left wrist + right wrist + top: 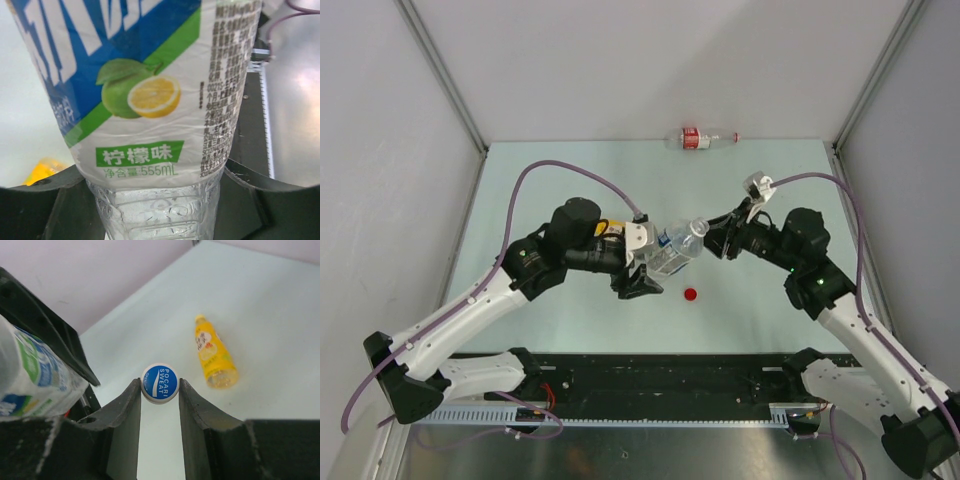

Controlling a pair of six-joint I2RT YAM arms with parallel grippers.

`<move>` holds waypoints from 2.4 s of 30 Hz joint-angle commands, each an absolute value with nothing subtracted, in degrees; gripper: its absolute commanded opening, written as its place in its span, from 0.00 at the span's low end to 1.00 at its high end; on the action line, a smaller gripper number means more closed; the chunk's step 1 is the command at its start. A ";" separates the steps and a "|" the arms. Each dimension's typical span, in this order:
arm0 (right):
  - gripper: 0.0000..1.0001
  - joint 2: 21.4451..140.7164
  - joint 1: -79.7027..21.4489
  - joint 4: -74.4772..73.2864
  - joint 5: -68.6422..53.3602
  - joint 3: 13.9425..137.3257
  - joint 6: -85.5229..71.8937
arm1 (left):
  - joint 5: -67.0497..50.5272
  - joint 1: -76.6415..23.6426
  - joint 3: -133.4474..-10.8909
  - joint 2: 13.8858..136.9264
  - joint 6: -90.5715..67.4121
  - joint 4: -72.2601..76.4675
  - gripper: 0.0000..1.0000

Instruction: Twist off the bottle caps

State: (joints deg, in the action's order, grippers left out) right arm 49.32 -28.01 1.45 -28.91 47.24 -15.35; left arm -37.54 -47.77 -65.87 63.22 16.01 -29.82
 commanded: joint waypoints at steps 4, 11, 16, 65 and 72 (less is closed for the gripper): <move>0.01 53.69 -27.56 -3.22 -21.54 45.43 -14.34 | -17.99 -47.74 -66.49 61.36 12.42 -25.56 0.00; 0.00 57.64 -24.53 -6.00 -19.27 42.41 -16.04 | -8.85 -47.79 -65.64 60.95 11.17 -24.71 0.00; 0.00 61.64 -22.25 -7.10 -19.20 40.16 -16.77 | -9.66 -47.74 -65.32 61.61 11.47 -24.58 0.00; 0.99 57.45 -21.18 -4.17 -28.09 39.55 -18.54 | -15.20 -48.35 -65.04 62.94 12.15 -24.66 0.00; 0.99 46.22 -21.02 4.27 -36.23 39.55 -21.77 | -14.51 -50.51 -64.95 63.74 12.85 -25.22 0.00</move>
